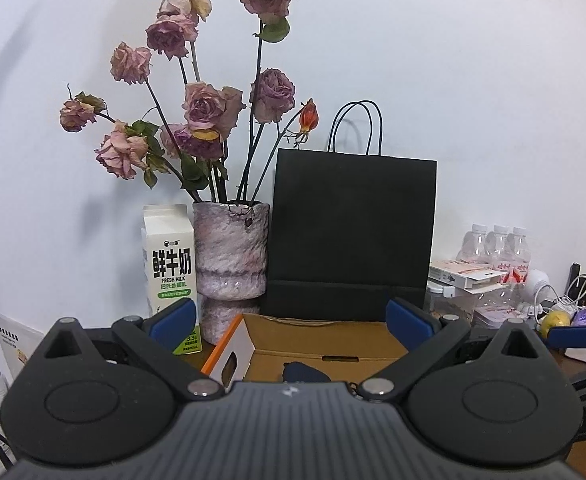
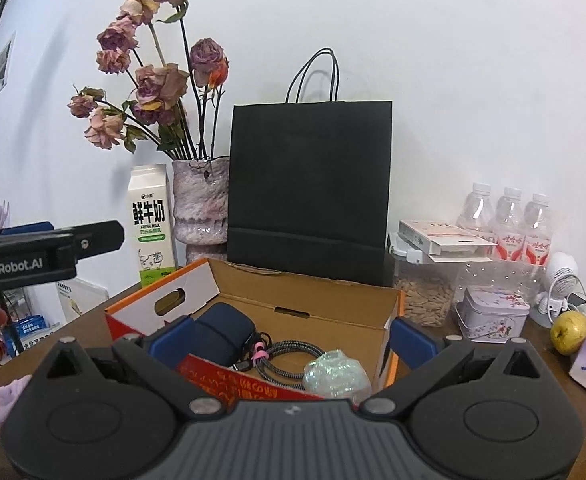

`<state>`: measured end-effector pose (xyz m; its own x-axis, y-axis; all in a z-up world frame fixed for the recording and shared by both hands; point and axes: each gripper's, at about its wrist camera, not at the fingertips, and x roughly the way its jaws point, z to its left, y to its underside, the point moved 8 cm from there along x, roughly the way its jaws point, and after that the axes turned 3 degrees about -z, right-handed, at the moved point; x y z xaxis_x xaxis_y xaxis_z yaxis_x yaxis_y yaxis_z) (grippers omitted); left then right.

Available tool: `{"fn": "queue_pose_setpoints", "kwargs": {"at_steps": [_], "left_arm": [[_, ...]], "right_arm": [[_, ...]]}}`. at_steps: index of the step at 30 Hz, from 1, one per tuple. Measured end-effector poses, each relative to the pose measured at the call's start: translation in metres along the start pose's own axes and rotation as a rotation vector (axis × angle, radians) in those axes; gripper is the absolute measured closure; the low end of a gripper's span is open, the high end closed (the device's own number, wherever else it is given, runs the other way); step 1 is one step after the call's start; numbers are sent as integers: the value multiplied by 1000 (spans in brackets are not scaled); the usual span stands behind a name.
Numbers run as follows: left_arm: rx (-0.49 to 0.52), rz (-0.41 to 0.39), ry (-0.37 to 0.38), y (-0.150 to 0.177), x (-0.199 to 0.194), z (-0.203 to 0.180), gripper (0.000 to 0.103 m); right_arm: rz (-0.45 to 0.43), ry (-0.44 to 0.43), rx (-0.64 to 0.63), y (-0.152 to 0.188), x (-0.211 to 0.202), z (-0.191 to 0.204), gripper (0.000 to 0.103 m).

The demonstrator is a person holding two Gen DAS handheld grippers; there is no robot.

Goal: Organize objects
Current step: 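Withdraw both tools from the box back toward the loose items on the table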

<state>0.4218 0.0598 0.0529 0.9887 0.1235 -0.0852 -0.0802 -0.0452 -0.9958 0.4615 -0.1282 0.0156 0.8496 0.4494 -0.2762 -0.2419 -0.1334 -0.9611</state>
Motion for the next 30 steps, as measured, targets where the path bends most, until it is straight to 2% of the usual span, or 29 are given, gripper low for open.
{"fn": "queue_pose_setpoints", "kwargs": {"at_steps": [16, 30], "left_arm": [[-15, 12, -15, 0, -50, 5, 0], [15, 44, -11, 10, -95, 1, 0]], "right_arm": [[-6, -1, -11, 14, -52, 13, 0], [-13, 3, -46, 32, -100, 27, 0]]}}
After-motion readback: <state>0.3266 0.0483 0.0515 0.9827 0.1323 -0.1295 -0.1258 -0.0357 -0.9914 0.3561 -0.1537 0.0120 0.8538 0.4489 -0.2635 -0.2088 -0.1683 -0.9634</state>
